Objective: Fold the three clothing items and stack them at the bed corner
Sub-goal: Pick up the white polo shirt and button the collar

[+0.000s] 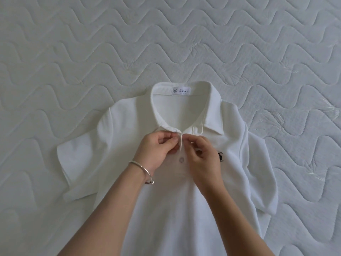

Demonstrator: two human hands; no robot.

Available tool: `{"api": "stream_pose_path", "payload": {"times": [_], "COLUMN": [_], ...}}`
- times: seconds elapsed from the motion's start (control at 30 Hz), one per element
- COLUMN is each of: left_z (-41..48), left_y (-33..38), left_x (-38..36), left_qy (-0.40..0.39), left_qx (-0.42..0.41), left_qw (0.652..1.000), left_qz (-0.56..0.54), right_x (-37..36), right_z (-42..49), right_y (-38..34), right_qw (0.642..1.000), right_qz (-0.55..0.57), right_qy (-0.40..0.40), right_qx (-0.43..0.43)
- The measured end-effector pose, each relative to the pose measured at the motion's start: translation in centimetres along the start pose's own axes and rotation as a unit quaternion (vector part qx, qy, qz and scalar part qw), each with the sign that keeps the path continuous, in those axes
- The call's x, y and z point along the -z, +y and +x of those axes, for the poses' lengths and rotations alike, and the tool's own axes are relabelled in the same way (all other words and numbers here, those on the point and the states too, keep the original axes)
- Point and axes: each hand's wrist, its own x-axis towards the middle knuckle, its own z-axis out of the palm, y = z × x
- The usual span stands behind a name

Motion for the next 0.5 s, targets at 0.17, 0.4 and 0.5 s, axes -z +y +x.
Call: {"api": "stream_pose_path", "payload": {"times": [0.17,0.4,0.5], "left_z": [0.5,0.9,0.6], "left_y": [-0.2,0.3,0.0], "left_x": [0.3,0.6,0.3], "left_qy": [-0.051,-0.095,-0.062], "left_qx": [-0.003,0.004,-0.008], "left_qw": [0.999,0.995,0.998], "left_qz": [-0.003,-0.014,0.023], "right_x": [0.5,0.5,0.3], "right_z": [0.9,1.2,1.3], "right_y": [0.3,0.1,0.2], "right_qw": [0.999,0.995,0.991], "right_qz": [-0.032,-0.096,-0.132], "right_qy": [0.010,-0.002,-0.005], "right_qx": [-0.019,-0.004,0.023]}}
